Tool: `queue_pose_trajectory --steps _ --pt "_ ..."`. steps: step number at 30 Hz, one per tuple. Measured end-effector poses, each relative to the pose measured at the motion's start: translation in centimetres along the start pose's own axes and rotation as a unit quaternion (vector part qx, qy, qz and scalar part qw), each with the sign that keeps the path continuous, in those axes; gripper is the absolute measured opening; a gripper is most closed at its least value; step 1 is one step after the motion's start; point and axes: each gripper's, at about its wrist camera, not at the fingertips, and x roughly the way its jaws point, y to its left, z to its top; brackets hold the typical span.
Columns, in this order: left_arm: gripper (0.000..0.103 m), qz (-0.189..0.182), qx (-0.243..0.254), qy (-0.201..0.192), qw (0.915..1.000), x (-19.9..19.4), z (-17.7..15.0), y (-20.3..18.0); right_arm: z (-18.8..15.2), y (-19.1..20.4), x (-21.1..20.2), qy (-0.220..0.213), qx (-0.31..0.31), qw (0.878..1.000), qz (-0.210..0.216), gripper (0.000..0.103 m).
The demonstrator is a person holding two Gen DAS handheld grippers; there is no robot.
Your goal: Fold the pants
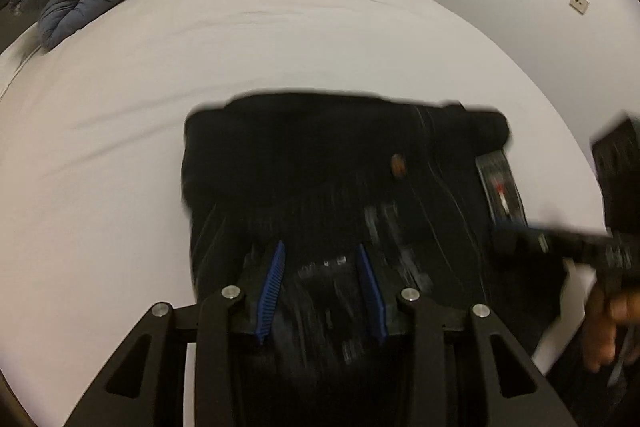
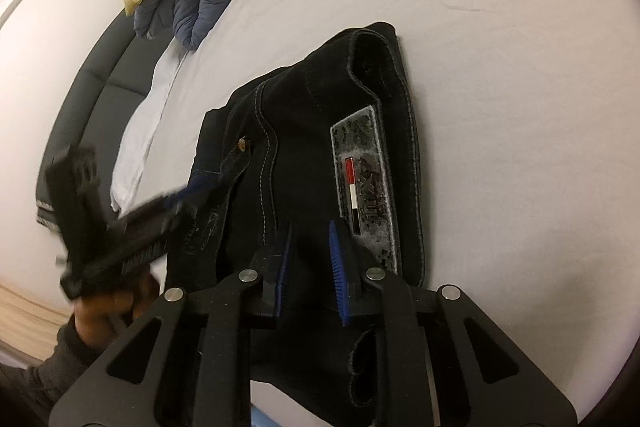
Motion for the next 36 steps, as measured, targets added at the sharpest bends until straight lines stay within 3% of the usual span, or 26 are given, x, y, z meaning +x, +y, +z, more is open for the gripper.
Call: queue_pose_trajectory --steps 5,8,9,10,11,12,13,14,18,23,27,30,32,34,36 --pt "0.041 0.018 0.043 -0.024 0.9986 -3.6 -5.4 -1.3 -0.8 1.5 -0.2 -0.013 -0.015 1.0 -0.017 0.016" --pt "0.048 0.017 0.046 -0.03 0.9983 -5.5 -6.8 -1.0 -2.3 2.4 -1.4 -0.018 -0.031 0.999 -0.024 0.019" --pt "0.056 0.016 0.044 -0.031 0.9984 -6.3 -7.0 -0.8 -2.9 2.6 -2.3 -0.024 -0.037 0.999 -0.029 0.02" --pt "0.072 0.018 0.042 -0.033 0.9984 -7.1 -7.2 -0.6 -3.5 3.0 -3.5 -0.033 -0.042 0.998 -0.027 0.023" --pt "0.08 0.027 0.041 -0.04 0.998 -8.1 -7.3 -0.2 -4.1 3.1 -4.8 -0.042 -0.042 0.998 -0.019 0.032" --pt "0.092 0.039 0.038 -0.057 0.9969 -10.1 -8.2 -0.7 -4.6 3.1 -6.2 -0.055 -0.039 0.998 -0.009 0.05" --pt "0.103 0.047 0.031 -0.067 0.9961 -10.8 -8.1 0.2 -5.1 3.1 -7.6 -0.072 -0.035 0.997 -0.003 0.059" --pt "0.103 0.049 0.023 -0.069 0.9961 -10.8 -7.8 0.8 -5.2 2.9 -8.5 -0.087 -0.033 0.996 -0.004 0.07" --pt "0.103 0.038 -0.025 -0.045 0.998 -9.1 -4.9 4.2 -4.3 1.7 -9.8 -0.079 -0.017 0.997 -0.011 0.07" --pt "0.103 -0.016 -0.079 0.017 0.9966 -5.7 -1.3 7.2 -0.7 -1.5 -7.0 -0.033 0.051 0.998 0.007 0.07" --pt "0.102 -0.015 -0.088 0.064 0.994 -2.0 -0.4 7.4 1.7 -3.5 -3.2 0.0 0.103 0.995 0.008 0.07" --pt "0.098 -0.031 -0.081 0.085 0.9926 -0.4 -0.8 6.1 2.9 -3.7 -1.8 0.001 0.119 0.992 0.033 0.069" --pt "0.091 -0.024 -0.07 0.083 0.9938 -0.3 -0.9 5.3 3.2 -2.8 -0.8 0.02 0.102 0.994 0.036 0.064" --pt "0.074 -0.023 -0.067 0.086 0.9938 -0.1 -0.7 4.6 3.3 -1.4 0.6 0.038 0.064 0.997 0.006 0.059" --pt "0.06 -0.033 -0.06 0.09 0.9936 -0.2 -0.4 3.9 3.4 -0.9 1.1 0.041 0.054 0.998 -0.009 0.045"
